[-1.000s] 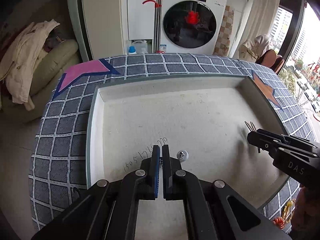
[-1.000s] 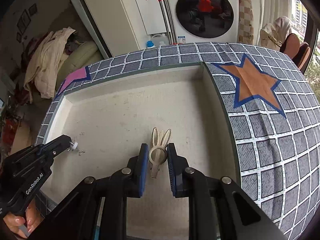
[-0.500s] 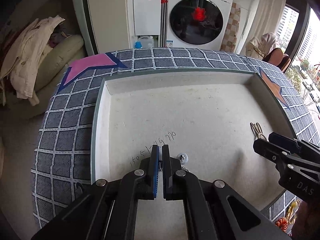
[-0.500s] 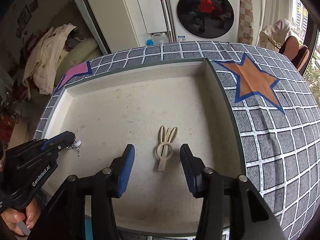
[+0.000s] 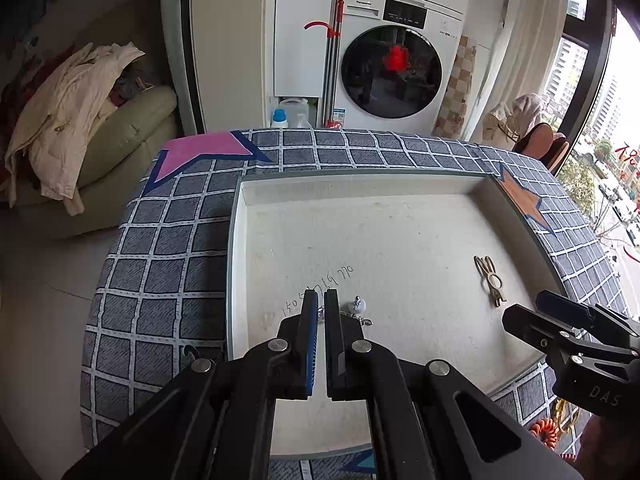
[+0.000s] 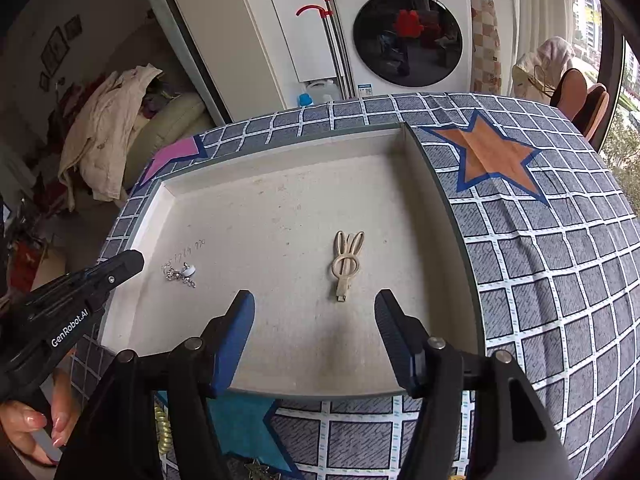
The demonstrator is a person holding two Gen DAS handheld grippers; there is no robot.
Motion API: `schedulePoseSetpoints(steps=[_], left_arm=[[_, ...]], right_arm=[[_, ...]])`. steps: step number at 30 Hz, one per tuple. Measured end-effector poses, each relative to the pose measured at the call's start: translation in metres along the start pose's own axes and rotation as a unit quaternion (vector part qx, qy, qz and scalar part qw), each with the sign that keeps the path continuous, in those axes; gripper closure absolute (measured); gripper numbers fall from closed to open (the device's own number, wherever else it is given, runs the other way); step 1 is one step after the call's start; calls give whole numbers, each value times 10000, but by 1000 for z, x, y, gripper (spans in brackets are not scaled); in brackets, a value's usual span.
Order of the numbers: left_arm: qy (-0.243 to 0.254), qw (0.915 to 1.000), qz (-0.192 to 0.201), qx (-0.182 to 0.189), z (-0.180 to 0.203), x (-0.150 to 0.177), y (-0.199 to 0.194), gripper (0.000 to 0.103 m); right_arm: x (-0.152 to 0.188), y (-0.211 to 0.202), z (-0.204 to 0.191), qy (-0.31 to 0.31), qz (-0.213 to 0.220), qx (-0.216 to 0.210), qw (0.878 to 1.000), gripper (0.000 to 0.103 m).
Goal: Organize jewelry
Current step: 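Carry both items into the teal tray and open both tools to release them, then withdraw both tools from the tray back toward the remaining jewelry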
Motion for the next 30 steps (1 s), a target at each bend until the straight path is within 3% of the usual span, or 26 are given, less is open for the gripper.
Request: schedulePoseSetpoints(steps=[10,11,12,13,15,22,30], left_arm=[[-33,9998,174,-4,-2,11,-19,80],[-44,9998,192,-18,-3,12,-21,72],[-59,9998,192,-25,-4,13,-23,16],[-93,9998,163,-84,-6,14,-24,0],[-100,9989,396,-216,-9,16,-26,0],[-23,9973,611,-406,-18,28,-40,0],[-241,9961,678,-520,-41,66,-67,0]], right_arm=[[9,-18,-7,-91,139,121,9998,29],[10,-19,-7,-84,145,134,9998,27],[11,-20,-7,-79,154,143,9997,26],[12,-22,-7,-77,169,142,9997,24],[15,-24,-8,-94,193,144,9997,23],[26,-34,-14,-106,346,112,9993,16],[46,-51,-20,-57,508,-85,9987,15]])
Point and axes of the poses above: each gripper's, at about its wrist camera, not at the fingertips, and y roughly the way its jaws point, z to its right, x to its underside, the point moved 1 cm from there along y, roughly the way its jaws point, and after that the axes turned 1 degree about -x, right-handed, at the moved point
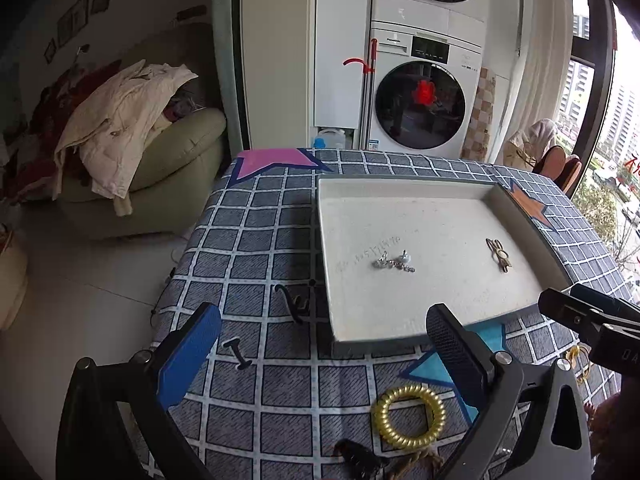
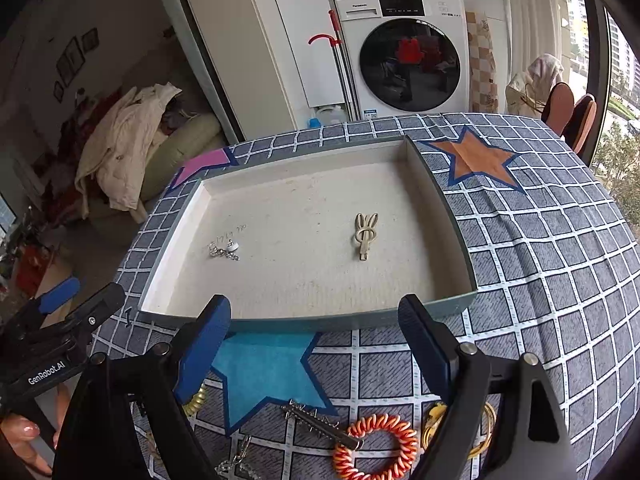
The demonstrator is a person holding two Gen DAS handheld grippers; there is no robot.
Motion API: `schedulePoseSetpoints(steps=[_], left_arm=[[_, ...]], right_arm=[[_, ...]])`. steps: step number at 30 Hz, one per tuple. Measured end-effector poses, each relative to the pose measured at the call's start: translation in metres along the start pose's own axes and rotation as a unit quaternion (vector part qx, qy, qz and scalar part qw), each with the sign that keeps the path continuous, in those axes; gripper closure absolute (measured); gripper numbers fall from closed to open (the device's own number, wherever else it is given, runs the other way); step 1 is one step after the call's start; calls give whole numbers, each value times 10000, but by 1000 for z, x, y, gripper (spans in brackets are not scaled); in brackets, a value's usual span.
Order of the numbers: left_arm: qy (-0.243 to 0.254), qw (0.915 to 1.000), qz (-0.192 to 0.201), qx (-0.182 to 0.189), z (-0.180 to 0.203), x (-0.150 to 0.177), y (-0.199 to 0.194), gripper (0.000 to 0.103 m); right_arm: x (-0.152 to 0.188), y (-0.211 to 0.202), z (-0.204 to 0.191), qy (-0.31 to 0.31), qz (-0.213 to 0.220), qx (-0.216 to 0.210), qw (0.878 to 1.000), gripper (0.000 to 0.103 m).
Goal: Organize jewelry
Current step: 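Withdraw both tools from the tray back toward the remaining jewelry, then grasp the black claw clip with the left tool while the right tool grasps the green bangle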
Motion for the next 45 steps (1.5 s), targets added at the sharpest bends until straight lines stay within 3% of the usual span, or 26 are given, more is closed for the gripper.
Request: schedulePoseSetpoints(steps=[15,24,35,45], left_arm=[[19,9989,-451,133,-16,71,-26,0],[-269,9968,-749,35,-18,93,-22,0],[-403,9953,-878,-20,-24,88,-18,0],[-273,9953,-924,-27,-12,85,-11,0]], right_arm=[[55,-24,-12,-158,-511,-37,9986,15],[100,-47,-7,-222,-637,322,9972,15],[127,-65,31,302,-691,834,9937,15],[139,-86,33,571,-563,922,9925,16]])
Point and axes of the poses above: each gripper's, at about its wrist camera, not at the fingertips, and y roughly the way its jaws point, z to its right, x to its underside, the point moved 1 cm from there along y, roughly the way its jaws point, and after that the axes turned 1 degree about -x, right-handed, at the moved point
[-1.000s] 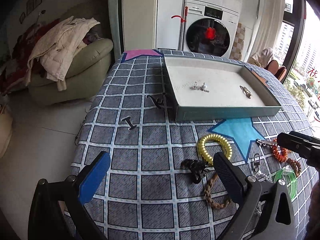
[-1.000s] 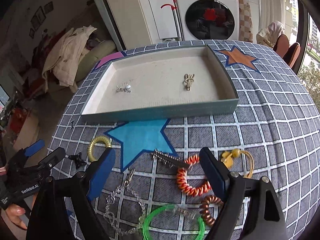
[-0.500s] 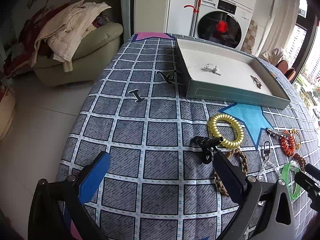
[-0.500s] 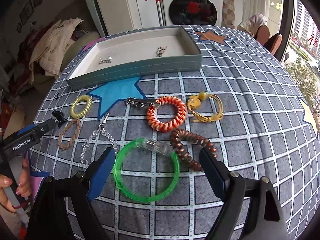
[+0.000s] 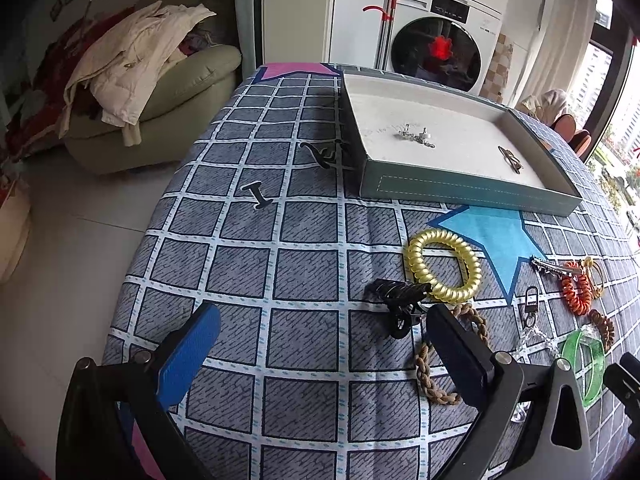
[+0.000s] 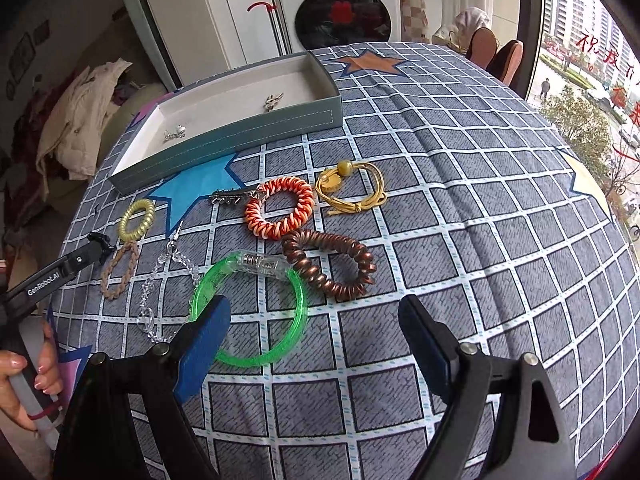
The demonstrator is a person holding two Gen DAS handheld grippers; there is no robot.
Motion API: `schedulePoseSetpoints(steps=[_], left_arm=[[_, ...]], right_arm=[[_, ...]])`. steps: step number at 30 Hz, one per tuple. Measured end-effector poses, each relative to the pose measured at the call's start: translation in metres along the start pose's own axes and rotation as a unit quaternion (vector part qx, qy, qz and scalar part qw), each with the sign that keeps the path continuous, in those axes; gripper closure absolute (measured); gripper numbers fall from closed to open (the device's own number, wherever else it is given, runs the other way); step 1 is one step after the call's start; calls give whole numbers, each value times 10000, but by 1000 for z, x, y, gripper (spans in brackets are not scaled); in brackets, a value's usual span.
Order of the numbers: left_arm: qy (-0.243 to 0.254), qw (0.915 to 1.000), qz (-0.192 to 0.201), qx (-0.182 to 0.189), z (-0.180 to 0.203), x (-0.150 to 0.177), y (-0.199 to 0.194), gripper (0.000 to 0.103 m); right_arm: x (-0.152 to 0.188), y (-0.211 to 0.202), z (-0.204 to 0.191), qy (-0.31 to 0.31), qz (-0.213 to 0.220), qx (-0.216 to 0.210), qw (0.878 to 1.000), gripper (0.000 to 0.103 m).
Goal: Organize jewelry
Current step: 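Grasp the black claw clip with the left tool while the right tool grasps the green bangle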
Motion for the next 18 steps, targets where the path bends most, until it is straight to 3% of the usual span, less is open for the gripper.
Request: schedulePoseSetpoints(steps=[8,14,16,18], left_arm=[[90,10000,-15,-39,7,-1,6,0],[146,9999,-61,-68,11,-3,11,0],[220,9997,-62,-71,13,-1,12,8],[253,9997,-38,-21,14,-2,12,9]], right_arm=[[11,9,-5,115,-169,-51,9998,40],[4,18,-17,-118,-151,65,9998,45],[5,19,-24,-331,-146,189,9992,46],[6,20,-28,-514,-138,311,9981,47]])
Point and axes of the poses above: each gripper's, at about its wrist camera, not at the fingertips, and y roughly the way its jaws point, z to its right, x to its underside, the point moved 1 cm from there along y, roughly the way its jaws point, and after that the axes turned 1 degree about -x, right-handed, at the moved point
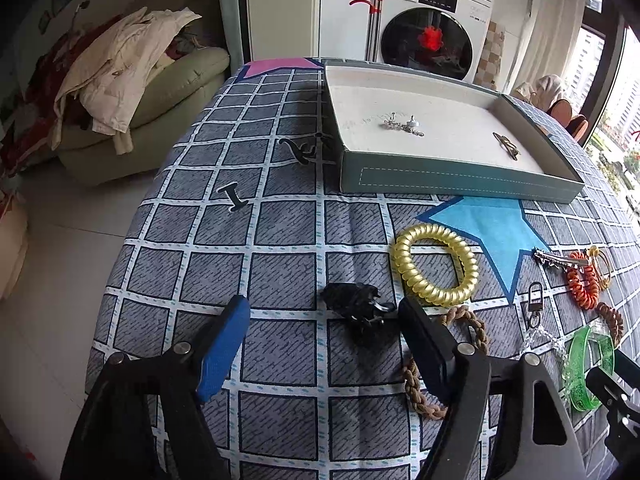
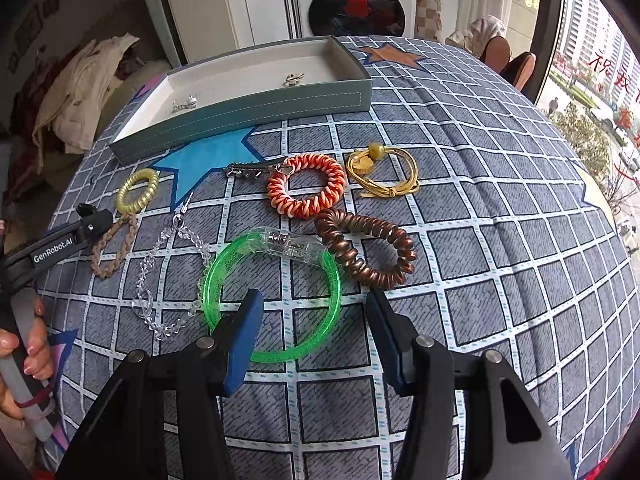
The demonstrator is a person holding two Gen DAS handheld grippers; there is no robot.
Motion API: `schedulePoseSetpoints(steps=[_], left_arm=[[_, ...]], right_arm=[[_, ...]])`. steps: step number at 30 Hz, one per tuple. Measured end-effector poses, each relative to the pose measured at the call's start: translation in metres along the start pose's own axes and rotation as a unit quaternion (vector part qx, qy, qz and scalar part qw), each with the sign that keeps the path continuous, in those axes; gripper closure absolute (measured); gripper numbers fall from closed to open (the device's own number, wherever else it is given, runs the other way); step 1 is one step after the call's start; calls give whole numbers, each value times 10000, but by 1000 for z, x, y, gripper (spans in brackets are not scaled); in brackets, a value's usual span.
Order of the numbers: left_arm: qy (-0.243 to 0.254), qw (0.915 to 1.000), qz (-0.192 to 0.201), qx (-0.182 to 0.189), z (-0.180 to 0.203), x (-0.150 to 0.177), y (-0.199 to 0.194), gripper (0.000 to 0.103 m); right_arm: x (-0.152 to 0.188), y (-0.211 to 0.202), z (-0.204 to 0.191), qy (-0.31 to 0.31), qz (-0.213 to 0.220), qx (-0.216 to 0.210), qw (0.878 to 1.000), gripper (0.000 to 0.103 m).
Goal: Organize jewelry
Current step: 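Grasp the black claw clip with the left tool while the right tool grasps the green bangle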
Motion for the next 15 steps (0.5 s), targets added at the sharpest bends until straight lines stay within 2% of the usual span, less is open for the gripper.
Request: schedulePoseSetpoints(steps=[5,6,7,9,11,12,15], left_arm=[[37,9999,39,151,1,0,-1,26],[67,9998,59,177,2,0,-2,34],[97,9997,83,202,3,0,-4,46],[171,9995,92,251,3,0,-5,48],[211,9991,107,350,2,1,-6,48],[199,9989,102,410,1,1,-7,48],[118,9982,129,573,-3,1,-12,48]], right_arm=[[1,0,-3,-231,2,119,9997,61],[1,0,-4,-252,0,114,9996,62],[0,0,-4,-274,-5,107,9996,66],[0,-1,-5,-321,-10,84,9994,73],[1,-2,-6,-345,-1,59,9994,92],[1,-2,-5,-334,-3,28,9994,95],[2,-4,-3,-295,-14,-126,9995,95]])
Point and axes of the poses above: each gripper's, at about its wrist camera, not at the fingertips, and y roughly the way its jaws point, z to its right, x to its underside, the point moved 1 cm from there along y, roughly the way its jaws point, and after that the axes turned 1 degree about -x, right-handed, at the moved point
